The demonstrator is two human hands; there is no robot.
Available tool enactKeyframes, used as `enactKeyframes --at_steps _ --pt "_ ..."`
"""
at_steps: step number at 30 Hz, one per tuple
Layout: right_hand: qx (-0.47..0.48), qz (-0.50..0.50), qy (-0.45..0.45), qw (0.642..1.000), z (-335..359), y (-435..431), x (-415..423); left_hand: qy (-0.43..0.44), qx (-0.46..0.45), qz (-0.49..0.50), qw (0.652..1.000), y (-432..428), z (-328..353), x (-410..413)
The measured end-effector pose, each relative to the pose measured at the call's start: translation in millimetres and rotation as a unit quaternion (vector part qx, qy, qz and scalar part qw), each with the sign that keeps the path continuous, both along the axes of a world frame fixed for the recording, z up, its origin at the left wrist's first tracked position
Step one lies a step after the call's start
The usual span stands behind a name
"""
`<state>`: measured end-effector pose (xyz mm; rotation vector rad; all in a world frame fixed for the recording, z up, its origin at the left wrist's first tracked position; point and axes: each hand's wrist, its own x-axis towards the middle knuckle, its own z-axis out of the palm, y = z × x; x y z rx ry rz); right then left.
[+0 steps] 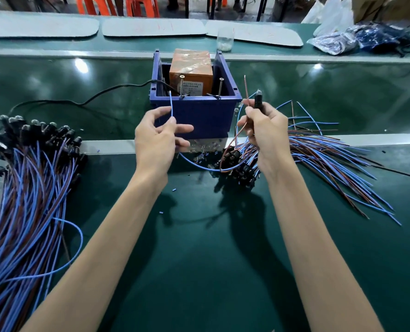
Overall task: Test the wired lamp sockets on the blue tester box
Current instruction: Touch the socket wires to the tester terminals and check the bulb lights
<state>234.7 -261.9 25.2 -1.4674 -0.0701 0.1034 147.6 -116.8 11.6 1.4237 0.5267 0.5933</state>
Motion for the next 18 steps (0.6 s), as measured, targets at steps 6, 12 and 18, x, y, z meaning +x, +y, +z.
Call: enactKeyframes --at_steps 6,12,18 --pt "0.028 -0.017 -0.011 0.999 -0.9 5.0 3.8 -0.010 -0.026 0.031 0.999 10.4 -2.7 2.8" --pt "0.035 -0.007 0.000 0.999 -2.8 5.1 7.8 -0.036 -0.076 0.017 0.996 14.7 0.0 3.1" --pt "0.047 0.005 -0.011 0.999 -2.0 5.2 11.0 -0.034 -0.069 -0.003 0.997 15.6 0.0 2.4"
